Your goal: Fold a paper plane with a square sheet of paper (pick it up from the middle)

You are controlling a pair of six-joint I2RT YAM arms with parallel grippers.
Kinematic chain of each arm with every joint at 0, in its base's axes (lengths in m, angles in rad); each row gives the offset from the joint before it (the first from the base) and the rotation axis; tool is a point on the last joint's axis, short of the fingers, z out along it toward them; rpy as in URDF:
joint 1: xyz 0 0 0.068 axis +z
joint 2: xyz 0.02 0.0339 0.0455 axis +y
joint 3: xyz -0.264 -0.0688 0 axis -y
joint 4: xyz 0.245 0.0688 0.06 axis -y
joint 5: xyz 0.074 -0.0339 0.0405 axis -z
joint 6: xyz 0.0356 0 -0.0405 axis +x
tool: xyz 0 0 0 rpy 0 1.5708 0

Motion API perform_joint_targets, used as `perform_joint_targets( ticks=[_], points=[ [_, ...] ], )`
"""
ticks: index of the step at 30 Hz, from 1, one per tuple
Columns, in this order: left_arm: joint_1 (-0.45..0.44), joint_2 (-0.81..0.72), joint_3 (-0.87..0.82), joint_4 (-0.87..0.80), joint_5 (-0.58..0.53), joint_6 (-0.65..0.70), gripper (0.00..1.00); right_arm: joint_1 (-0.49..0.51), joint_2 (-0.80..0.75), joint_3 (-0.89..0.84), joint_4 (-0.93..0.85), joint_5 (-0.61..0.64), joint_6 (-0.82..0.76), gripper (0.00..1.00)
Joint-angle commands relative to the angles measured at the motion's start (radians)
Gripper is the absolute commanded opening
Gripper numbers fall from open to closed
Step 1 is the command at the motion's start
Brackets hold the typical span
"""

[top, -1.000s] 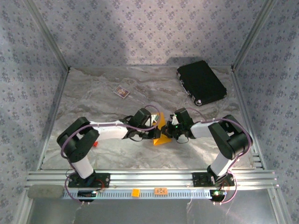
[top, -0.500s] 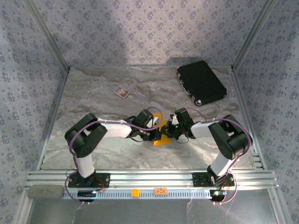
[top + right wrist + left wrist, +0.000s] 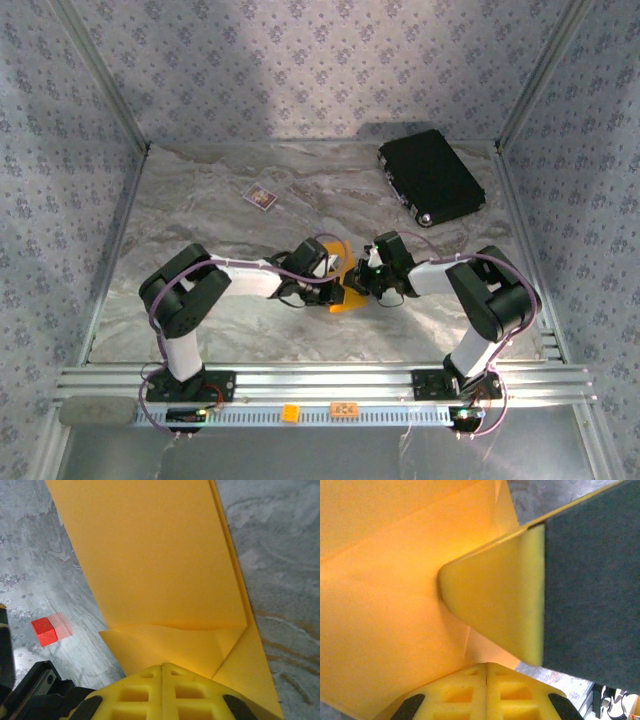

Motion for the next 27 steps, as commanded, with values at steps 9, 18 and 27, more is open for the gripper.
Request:
perform_joint_targets(
  ticks=[9, 18, 27],
  points=[
    [-0.012, -0.03, -0.067, 0.002, -0.001, -0.002, 0.05, -0.009, 0.032, -0.033, -0.073, 0.054, 0.007, 0.06],
    [-0.025, -0.078, -0.12, 0.005, -0.007, -0.014, 0.05, -0.011, 0.032, -0.032, -0.073, 0.049, 0.006, 0.06],
    [-0.028, -0.135, -0.125, -0.065, -0.043, 0.016, 0.05, -0.005, 0.026, -0.029, -0.058, 0.035, 0.007, 0.06]
  ],
)
